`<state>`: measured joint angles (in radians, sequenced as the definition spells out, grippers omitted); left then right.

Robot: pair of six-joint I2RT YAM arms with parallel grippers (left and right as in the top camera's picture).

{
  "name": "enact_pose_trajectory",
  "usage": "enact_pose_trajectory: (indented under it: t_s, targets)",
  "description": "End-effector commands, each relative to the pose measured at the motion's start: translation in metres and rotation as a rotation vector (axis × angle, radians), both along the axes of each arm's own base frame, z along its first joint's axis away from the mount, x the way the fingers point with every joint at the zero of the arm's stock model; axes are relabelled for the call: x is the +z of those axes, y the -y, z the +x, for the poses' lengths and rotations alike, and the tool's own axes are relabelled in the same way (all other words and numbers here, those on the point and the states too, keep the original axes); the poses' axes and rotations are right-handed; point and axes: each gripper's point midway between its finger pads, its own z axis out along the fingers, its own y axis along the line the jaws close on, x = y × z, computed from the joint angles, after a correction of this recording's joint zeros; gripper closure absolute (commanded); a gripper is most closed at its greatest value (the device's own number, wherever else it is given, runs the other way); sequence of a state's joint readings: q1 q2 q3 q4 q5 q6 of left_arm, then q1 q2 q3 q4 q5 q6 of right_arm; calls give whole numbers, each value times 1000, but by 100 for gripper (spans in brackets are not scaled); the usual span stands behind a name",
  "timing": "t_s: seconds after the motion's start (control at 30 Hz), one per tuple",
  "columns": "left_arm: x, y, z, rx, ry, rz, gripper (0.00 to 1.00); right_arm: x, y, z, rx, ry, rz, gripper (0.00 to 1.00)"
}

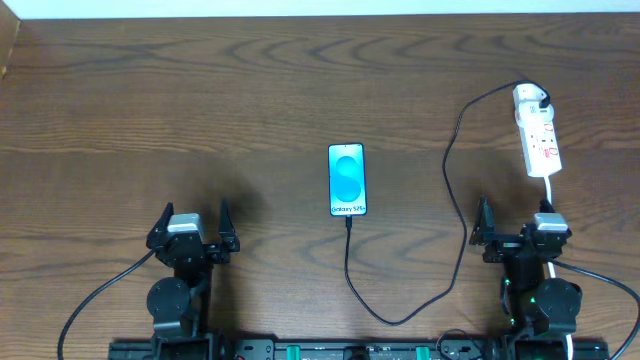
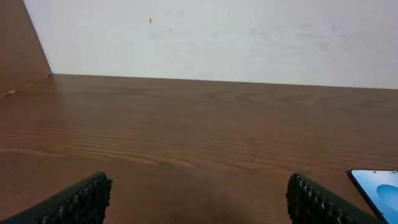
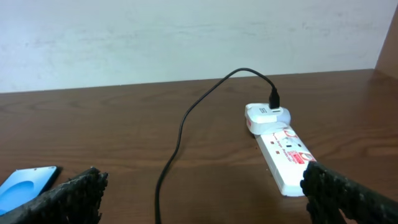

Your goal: Plug charger to phone and switch on socket

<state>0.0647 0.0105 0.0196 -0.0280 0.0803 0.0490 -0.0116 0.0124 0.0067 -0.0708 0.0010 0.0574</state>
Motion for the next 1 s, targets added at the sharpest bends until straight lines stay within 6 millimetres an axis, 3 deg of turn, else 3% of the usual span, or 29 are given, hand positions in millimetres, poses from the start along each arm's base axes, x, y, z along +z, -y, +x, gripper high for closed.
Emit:
enact_pose_trajectory:
  t_s: [0.0,0.97]
  targets:
    - [-15,3,-1,-18,-44,-11,10,0,1,0,-3,1,-57,1]
    - [-15,3,-1,-18,-44,-11,10,0,-3,0,13,1,-67,1]
